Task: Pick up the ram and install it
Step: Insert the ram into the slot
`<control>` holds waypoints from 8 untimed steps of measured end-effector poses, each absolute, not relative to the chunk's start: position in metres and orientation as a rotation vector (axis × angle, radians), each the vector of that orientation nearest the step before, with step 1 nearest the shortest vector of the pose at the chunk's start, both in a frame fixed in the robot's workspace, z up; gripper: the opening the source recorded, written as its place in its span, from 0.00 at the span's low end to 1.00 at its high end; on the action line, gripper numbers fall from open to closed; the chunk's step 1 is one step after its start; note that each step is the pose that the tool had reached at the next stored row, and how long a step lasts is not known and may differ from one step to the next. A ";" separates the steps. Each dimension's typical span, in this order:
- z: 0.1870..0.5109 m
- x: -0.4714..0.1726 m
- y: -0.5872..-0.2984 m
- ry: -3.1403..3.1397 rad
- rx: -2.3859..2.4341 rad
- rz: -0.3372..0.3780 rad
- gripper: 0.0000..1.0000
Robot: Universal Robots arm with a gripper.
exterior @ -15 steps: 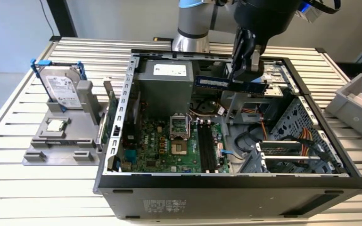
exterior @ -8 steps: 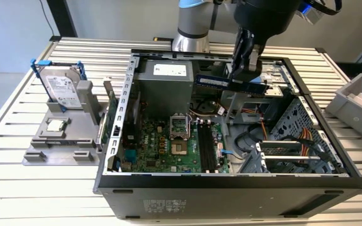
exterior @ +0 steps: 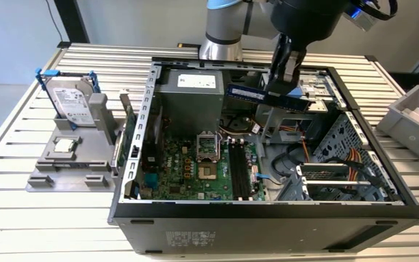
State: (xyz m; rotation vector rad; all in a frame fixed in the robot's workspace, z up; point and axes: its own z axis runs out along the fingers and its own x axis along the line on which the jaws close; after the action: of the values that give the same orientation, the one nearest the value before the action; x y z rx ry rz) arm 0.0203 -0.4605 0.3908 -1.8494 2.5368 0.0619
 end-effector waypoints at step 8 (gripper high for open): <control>0.391 0.020 -0.460 2.627 -1.715 0.062 0.00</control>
State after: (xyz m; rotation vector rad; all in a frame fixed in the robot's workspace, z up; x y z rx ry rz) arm 0.0203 -0.4605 0.3907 -1.7146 2.6274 0.0616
